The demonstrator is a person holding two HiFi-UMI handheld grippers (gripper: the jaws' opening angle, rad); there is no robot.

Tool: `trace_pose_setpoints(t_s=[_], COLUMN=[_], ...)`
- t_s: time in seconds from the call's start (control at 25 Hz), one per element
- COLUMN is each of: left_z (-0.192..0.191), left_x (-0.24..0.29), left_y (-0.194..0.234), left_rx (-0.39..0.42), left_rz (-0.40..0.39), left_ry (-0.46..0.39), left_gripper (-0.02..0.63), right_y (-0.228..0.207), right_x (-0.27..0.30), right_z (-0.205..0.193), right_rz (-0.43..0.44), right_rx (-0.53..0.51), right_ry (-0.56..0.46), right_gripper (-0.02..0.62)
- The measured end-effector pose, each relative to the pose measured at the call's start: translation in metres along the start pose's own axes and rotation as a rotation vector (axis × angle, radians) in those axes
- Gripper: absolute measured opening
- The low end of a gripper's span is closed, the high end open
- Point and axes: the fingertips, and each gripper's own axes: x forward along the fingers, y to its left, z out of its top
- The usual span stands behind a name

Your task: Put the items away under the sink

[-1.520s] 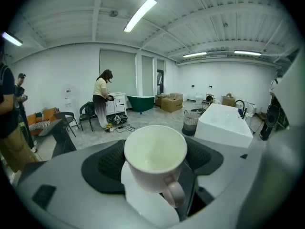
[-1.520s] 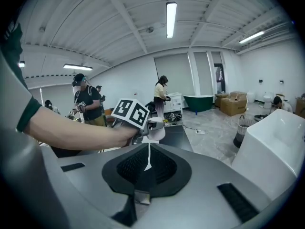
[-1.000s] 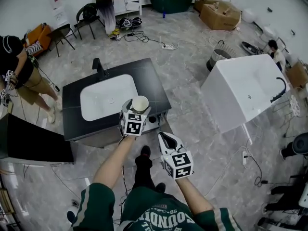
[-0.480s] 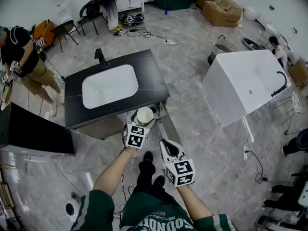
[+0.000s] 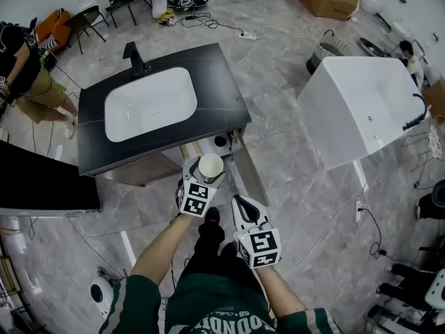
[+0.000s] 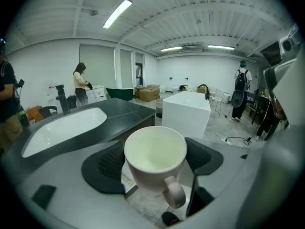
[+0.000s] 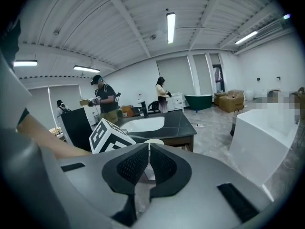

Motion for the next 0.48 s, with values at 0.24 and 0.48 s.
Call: trace_pose_setpoints(t_s=[0.24, 0.48], left_z=[-0.068, -0.129], left_x=[0.075, 0.152], left_y=[0.029, 0.069], left_rx=[0.007, -0.033], left_rz=[0.003, 0.041], left_ry=[-0.009, -0.053], left_gripper=[0.405, 0.405], right_y=[-0.035, -0.066], right_x=[0.076, 0.156], right_z=[-0.076, -0.147], right_rz=[-0.016, -0.023], right_rx=[-0.050, -0.131], right_ry=[0.009, -0.012], right_gripper=[0.043, 0.043])
